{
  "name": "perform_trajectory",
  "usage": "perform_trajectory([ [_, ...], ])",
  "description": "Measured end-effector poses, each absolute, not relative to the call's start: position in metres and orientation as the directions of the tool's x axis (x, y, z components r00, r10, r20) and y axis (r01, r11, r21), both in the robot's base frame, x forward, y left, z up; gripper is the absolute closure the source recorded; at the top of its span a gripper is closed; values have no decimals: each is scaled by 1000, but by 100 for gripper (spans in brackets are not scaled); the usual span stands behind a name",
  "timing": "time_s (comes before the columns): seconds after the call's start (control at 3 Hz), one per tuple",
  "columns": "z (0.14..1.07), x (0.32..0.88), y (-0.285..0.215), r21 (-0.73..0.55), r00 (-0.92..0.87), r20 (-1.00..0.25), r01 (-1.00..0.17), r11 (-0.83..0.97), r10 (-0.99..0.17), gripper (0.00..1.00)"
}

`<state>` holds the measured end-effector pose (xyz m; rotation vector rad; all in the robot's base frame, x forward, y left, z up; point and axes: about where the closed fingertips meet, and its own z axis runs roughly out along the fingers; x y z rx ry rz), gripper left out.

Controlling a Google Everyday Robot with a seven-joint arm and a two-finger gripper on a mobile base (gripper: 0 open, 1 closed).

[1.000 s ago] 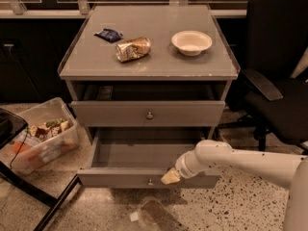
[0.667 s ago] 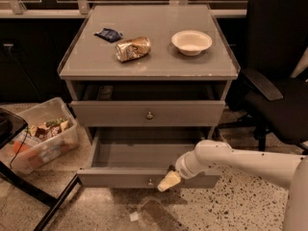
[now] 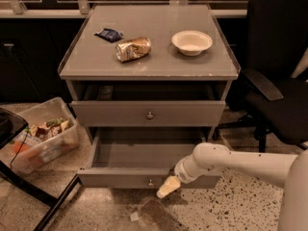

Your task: Open middle drawer

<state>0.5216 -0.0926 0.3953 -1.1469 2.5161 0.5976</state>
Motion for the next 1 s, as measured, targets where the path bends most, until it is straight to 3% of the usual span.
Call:
perform_trajectory([
  [0.67,398,527,-91,242,-631,-441,-769,592,-639,0],
  [1.0,399,528,-91,242,-631,-441,-769,592,-639,19],
])
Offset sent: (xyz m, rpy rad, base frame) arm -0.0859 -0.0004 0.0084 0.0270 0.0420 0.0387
